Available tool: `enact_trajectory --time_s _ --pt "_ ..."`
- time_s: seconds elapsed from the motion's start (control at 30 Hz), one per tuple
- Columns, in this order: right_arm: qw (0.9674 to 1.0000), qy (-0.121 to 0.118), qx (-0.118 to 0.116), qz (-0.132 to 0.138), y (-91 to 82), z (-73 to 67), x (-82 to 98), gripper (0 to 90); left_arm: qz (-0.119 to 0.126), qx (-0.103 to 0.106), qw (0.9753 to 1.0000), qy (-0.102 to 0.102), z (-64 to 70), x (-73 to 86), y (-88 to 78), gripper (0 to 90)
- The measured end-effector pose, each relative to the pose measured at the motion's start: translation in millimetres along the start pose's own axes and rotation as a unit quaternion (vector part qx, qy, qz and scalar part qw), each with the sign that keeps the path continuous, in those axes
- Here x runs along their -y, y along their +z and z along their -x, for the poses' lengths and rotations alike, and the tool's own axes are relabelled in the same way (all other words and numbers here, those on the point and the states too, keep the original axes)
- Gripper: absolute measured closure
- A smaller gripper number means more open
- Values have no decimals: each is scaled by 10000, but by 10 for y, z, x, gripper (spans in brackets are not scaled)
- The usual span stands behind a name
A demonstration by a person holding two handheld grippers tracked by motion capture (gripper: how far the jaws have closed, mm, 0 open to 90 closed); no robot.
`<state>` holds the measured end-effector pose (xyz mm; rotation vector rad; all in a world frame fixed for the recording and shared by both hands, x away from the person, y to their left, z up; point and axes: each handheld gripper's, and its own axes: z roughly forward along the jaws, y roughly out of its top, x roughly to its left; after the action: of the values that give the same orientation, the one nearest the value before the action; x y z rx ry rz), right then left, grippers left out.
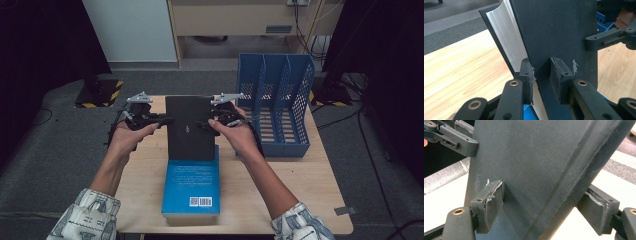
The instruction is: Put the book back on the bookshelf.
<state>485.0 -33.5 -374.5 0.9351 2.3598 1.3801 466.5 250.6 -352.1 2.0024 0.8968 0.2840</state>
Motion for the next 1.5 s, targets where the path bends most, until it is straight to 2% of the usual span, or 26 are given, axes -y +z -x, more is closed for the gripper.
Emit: enact_trajectory --time_s 0.13,0.23,0.37,0.57,0.7,0.87,1.13,1.2,1.37,1.5 --pt "10000 -5 7 -22 18 29 -25 233 6 -9 10000 -8 -24 -19 13 725" --pt "10000 -25 32 -23 37 50 -50 234 -36 -87 9999 60 -27 -61 22 724" --pt "10000 -36 54 8 39 68 -59 240 -54 -151 9998 152 -8 -93 30 725" --pt "9999 -127 97 49 -6 39 -33 249 13 -180 9996 212 64 -54 -17 730" --pt "9993 -304 173 99 -83 -44 -5 266 83 -227 9994 236 140 -4 -69 733" --pt "9987 -406 223 218 -179 -141 46 290 244 -257 9990 276 264 131 -166 736" --pt "9959 -793 328 279 -319 -338 131 293 460 -315 9978 359 457 316 -284 728" --pt "9952 -858 347 308 -358 -390 160 296 540 -274 9976 337 491 372 -311 726" --pt "9931 -1075 349 326 -440 -482 227 300 656 -249 9969 345 586 466 -359 716" --pt "9929 -1111 243 356 -452 -482 252 257 656 -222 9970 353 626 473 -371 700"
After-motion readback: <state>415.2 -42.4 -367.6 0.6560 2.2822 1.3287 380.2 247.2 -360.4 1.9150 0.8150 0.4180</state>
